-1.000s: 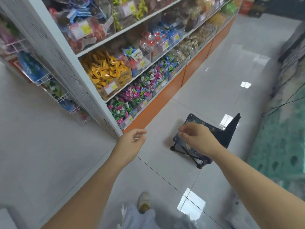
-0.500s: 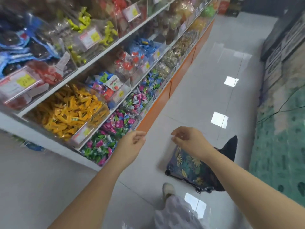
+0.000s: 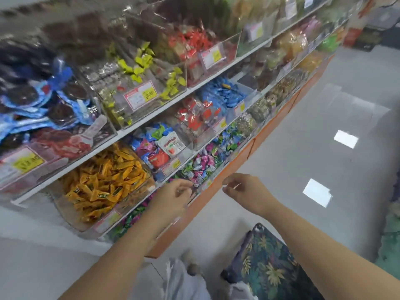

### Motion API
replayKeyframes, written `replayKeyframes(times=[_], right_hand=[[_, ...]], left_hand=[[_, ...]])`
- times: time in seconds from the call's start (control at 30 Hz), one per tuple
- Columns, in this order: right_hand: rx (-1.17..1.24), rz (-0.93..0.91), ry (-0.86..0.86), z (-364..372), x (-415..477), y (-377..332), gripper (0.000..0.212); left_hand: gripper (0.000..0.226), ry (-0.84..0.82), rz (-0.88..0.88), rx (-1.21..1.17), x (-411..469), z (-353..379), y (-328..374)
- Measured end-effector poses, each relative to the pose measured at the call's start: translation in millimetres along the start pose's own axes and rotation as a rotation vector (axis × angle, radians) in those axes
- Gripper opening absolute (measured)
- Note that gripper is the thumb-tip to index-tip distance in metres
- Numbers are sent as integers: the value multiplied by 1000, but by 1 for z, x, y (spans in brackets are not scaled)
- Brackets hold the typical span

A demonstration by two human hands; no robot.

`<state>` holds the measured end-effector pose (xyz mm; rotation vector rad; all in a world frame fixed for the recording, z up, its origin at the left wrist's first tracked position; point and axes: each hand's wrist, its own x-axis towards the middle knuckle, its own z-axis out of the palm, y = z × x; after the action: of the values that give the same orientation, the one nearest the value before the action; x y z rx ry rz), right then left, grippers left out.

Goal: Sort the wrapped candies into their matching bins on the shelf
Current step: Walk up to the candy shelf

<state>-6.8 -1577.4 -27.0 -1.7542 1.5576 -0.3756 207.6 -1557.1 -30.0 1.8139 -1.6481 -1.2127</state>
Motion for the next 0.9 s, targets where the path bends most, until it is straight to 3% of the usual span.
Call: replayKeyframes(times=[0.27,0.57,0.9], right_hand=[[-56,-57,-70,-6,89,-16,5],[-158,-134,-167,-27,162,-20,9],[-505,-419,-567,-43,268,-10,12]], left_hand=[[20,-5,-3,115,66,-38,-4],[27,-36,-1,147,109,-25,5],[20,216,-246,63,168,16,17]])
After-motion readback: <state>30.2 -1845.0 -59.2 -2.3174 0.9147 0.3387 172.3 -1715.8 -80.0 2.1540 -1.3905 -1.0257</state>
